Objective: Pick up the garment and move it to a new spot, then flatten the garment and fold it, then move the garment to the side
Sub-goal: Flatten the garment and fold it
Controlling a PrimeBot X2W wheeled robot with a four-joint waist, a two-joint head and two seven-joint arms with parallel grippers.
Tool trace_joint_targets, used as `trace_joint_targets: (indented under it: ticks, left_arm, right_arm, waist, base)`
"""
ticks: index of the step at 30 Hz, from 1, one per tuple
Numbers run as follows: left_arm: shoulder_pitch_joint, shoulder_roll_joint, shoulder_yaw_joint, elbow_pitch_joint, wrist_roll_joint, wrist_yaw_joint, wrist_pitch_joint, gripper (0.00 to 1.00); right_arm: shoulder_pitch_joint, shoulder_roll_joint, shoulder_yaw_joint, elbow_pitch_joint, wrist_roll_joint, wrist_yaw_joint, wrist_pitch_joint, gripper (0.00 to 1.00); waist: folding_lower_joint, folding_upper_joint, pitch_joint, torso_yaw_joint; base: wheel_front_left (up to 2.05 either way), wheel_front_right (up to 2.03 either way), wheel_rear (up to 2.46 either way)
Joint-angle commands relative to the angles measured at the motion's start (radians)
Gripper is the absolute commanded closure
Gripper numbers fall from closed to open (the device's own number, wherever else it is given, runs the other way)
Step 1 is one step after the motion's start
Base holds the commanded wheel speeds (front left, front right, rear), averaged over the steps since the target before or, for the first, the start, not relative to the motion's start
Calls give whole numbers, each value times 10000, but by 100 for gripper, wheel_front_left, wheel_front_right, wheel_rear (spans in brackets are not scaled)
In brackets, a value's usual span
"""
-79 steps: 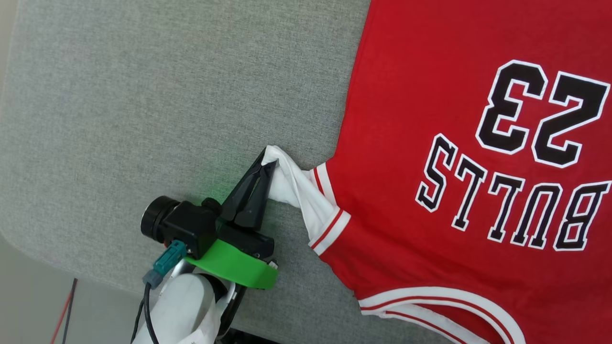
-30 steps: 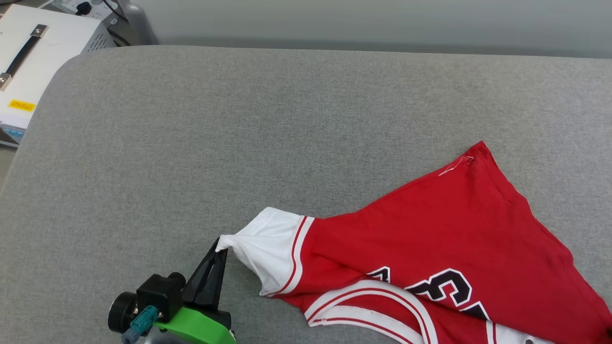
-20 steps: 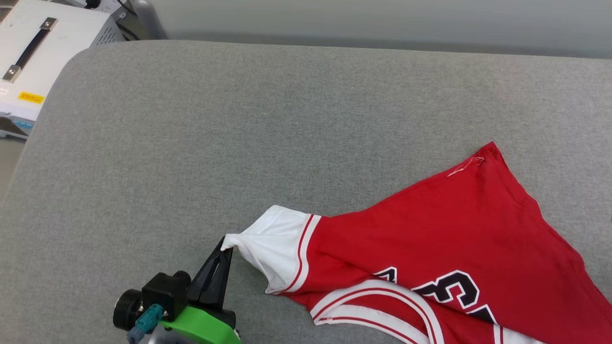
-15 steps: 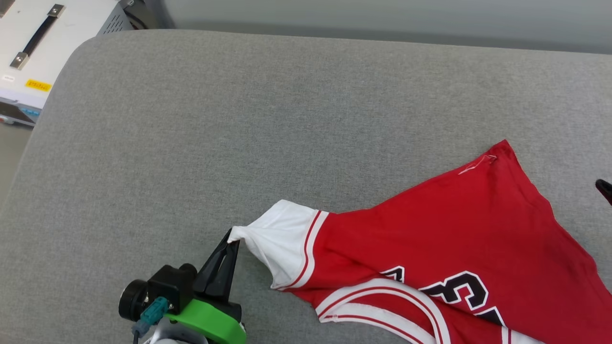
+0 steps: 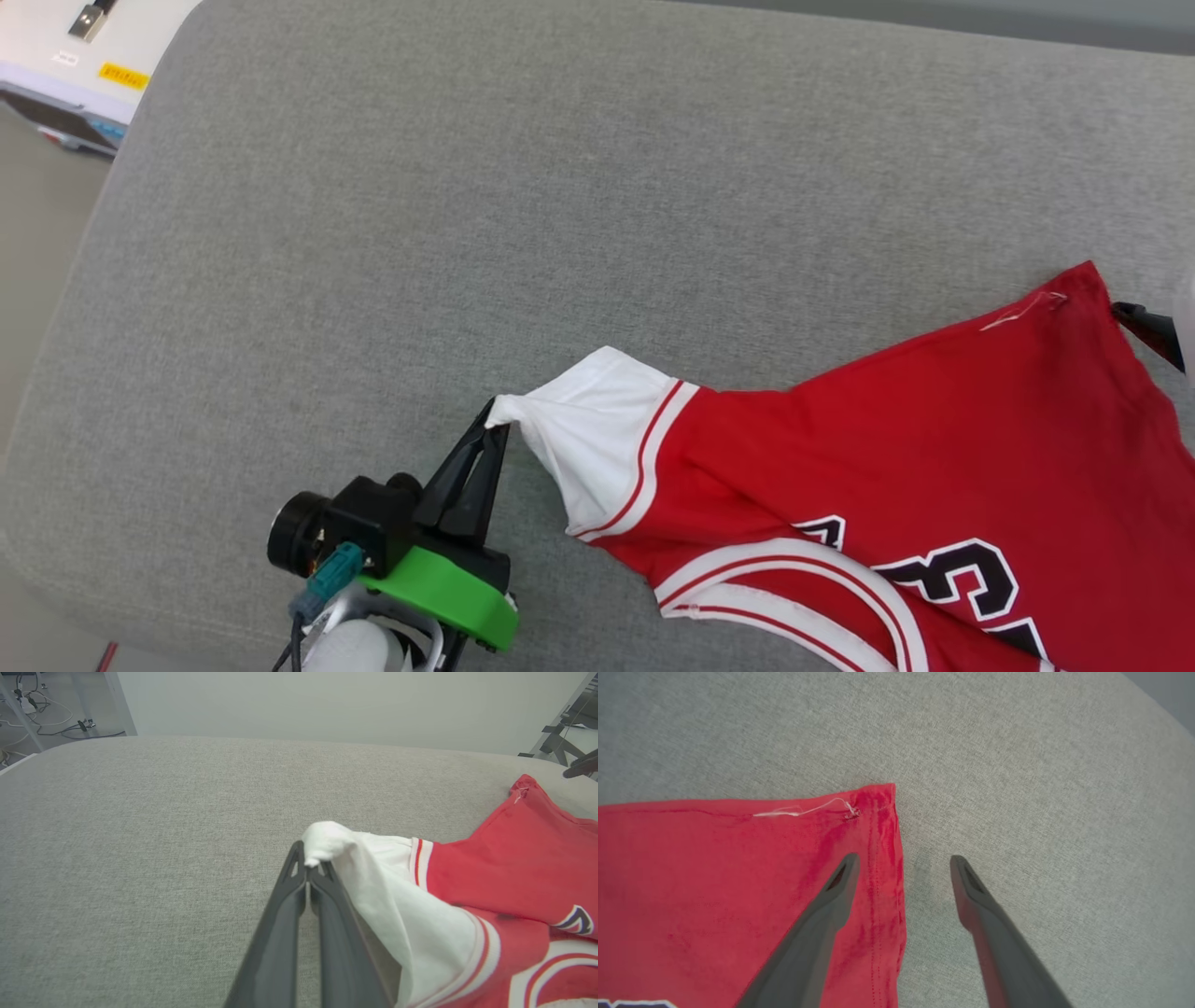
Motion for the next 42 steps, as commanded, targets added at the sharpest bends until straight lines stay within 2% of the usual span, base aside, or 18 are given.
trace_joint_targets:
  ticks: [1,8,13,14,15,22,29,37,42]
  left_arm:
    - [-212,-69,-80,-28,88,-27,-59,100]
    - [-508,-132,-362,-17,15,-29,-59,100]
    - [-596,-185,-381,70,-40,-29,-59,100]
    - [-579,-189,-357,90,-39,-29,-59,100]
    - [-563,-195,-340,111,-41,-30,-59,100]
    - [-424,-108,-277,255,-21,-30,-59,100]
    - [-401,233,-72,60,35,-30,-59,100]
    - [-1357,603,503,-506,88,-27,-59,100]
    - [-2605,1166,555,-806,50,-28,10,100]
  right_arm:
    - [-274,70,197,363,-91,-7,-98,0]
    - [-746,483,994,2128,-45,-7,-748,0]
    - [-469,397,2010,2681,327,-7,-1006,0]
    - [-461,369,2157,2734,407,-7,-1174,45]
    - [-466,344,2258,2788,457,-7,-1342,100]
    - [-798,177,2593,3031,811,-7,-3223,100]
    - [-813,-216,2655,2485,1135,-7,-5036,100]
    - [-645,-446,2012,1299,1223,-7,-6396,100]
    - [-566,-435,1310,427,1151,-7,-6776,100]
  waist:
    - [0,0,295,278]
    - [0,0,632,501]
    - [0,0,603,548]
    - [0,0,573,522]
    - [0,0,533,499]
    - [0,0,-93,226]
    - [0,0,-895,-120]
    - [0,0,-1407,-671]
    - [0,0,-1649,-986]
  base:
    - [0,0,0]
    - [0,0,0]
    - [0,0,0]
    - [0,0,0]
    - [0,0,0]
    - [0,0,0]
    - [0,0,0]
    - [0,0,0]
    - [0,0,0]
